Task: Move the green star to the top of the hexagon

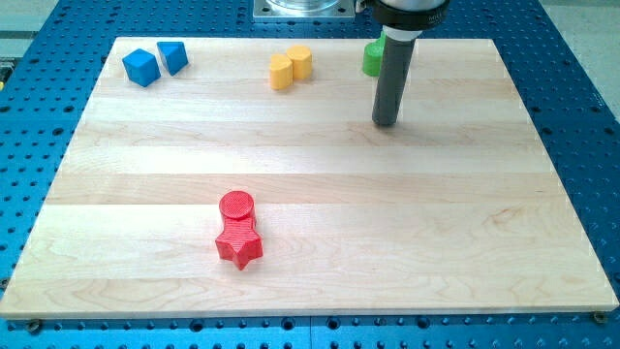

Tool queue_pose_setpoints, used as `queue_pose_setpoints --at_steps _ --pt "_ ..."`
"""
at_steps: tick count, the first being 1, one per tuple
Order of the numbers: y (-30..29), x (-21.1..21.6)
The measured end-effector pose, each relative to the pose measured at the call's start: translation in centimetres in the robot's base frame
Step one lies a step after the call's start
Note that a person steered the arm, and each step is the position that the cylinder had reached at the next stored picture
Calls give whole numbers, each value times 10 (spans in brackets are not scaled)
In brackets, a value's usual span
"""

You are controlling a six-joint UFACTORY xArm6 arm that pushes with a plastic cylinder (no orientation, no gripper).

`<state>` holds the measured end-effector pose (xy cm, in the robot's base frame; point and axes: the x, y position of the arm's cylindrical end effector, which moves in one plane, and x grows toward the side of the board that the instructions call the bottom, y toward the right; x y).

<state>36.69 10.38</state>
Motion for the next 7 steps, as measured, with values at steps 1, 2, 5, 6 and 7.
queue_pose_setpoints --at_steps 1,2,5,6,7 --pt "0 0" --pt "0 10" --pt "1 38" --pt "-11 38" --pt "-21 38"
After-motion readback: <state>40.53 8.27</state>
